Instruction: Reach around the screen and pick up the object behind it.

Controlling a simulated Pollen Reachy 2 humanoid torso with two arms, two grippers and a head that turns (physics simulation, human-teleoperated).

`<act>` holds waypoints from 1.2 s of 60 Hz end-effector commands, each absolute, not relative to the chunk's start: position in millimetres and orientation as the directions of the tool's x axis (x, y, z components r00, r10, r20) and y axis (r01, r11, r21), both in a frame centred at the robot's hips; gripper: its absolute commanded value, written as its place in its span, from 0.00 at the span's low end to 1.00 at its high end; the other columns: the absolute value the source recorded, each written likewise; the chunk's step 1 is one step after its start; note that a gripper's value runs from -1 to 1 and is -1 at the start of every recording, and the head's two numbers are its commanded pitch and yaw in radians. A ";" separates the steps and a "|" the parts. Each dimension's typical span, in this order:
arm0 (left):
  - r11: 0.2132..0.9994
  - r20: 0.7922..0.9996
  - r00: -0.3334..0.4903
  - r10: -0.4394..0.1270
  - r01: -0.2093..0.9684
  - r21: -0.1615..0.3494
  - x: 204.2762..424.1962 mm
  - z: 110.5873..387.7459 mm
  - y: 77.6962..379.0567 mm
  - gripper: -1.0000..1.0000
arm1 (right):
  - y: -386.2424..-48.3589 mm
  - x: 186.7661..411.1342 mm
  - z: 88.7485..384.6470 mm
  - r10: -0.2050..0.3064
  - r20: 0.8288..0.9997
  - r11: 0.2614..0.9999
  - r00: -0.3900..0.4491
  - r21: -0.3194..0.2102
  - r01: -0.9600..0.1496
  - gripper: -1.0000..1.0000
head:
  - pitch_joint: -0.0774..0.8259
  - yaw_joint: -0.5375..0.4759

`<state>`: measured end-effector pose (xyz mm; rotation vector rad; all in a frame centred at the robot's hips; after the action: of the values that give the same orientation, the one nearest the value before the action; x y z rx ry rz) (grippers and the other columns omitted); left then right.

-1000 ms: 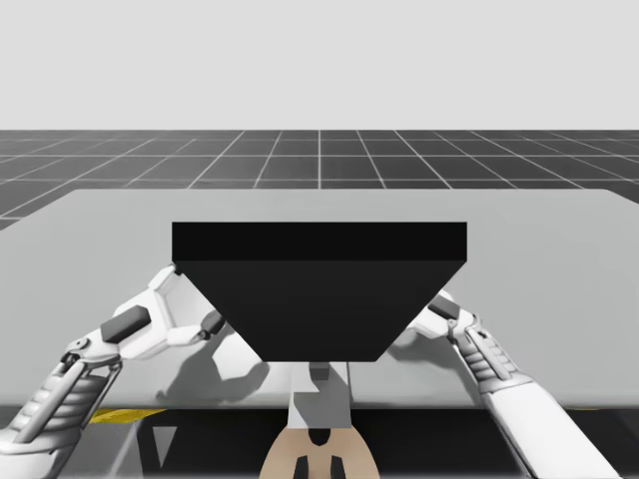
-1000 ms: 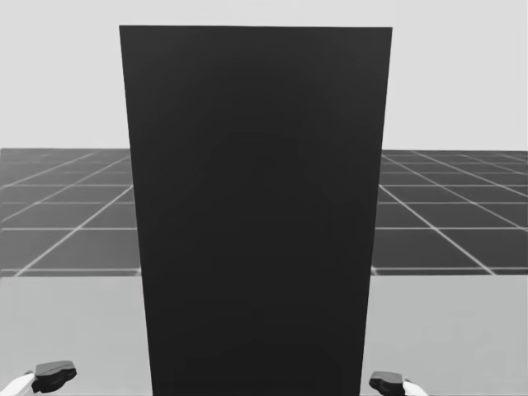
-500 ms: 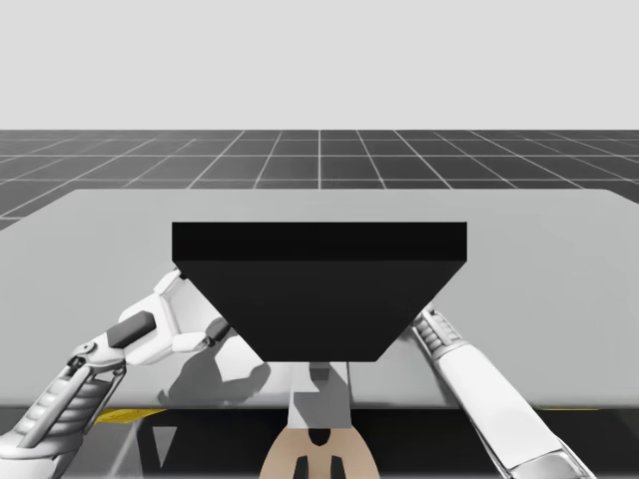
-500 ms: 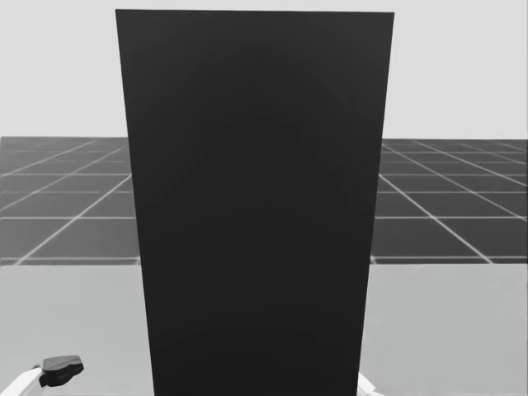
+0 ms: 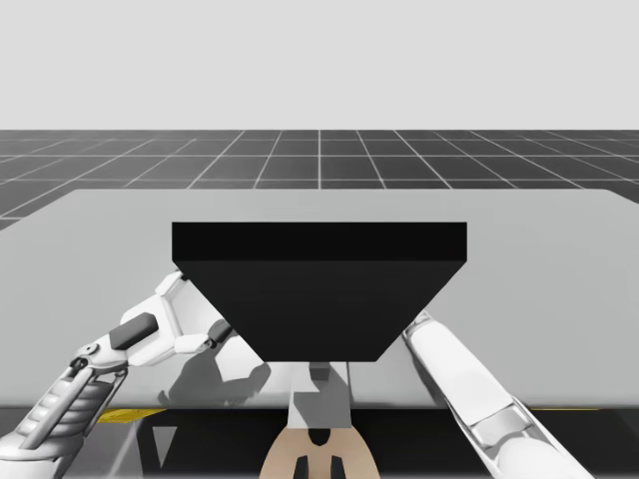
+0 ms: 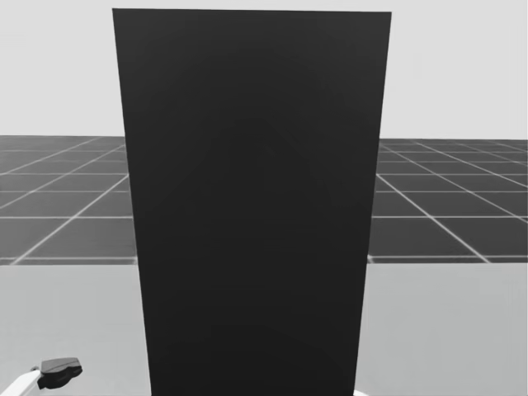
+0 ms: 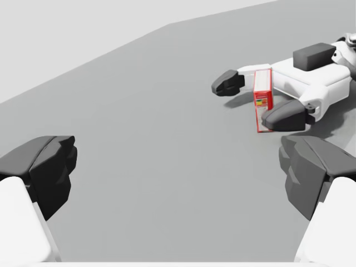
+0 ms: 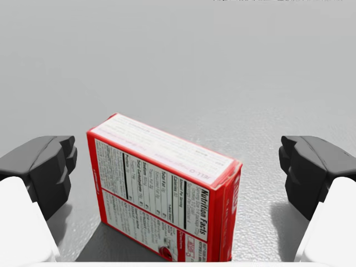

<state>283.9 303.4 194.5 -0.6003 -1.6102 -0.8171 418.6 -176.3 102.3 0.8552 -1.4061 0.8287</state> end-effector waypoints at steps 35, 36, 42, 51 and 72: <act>0.631 0.976 -0.204 -0.071 0.749 0.202 282.4 192.8 303.8 0.00 | -240.3 367.7 110.4 0.007 0.999 0.517 -0.035 -0.034 -0.855 0.95 | 0.24 0.50; 0.632 0.976 -0.204 -0.074 0.748 0.204 282.6 192.5 303.3 0.00 | -247.0 363.2 113.7 0.011 0.999 0.525 -0.046 -0.045 -0.850 0.95 | 0.23 0.50; 0.633 0.976 -0.205 -0.078 0.746 0.207 282.7 192.2 302.6 0.00 | -269.4 351.9 124.2 0.020 0.996 0.557 -0.082 -0.079 -0.826 0.95 | 0.23 0.50; 0.636 0.975 -0.207 -0.081 0.742 0.211 282.8 192.7 303.2 0.00 | -308.9 338.6 142.0 0.011 0.992 0.619 -0.124 -0.104 -0.778 0.94 | 0.23 0.50; 0.640 0.974 -0.209 -0.088 0.737 0.216 284.2 192.8 302.2 0.00 | -368.7 330.2 181.1 0.021 0.976 0.726 -0.216 -0.164 -0.668 0.95 | 0.22 0.49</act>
<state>283.7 302.6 192.6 -0.5514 -1.6154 -0.8252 328.8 -350.1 159.1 0.5835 -1.6091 0.7220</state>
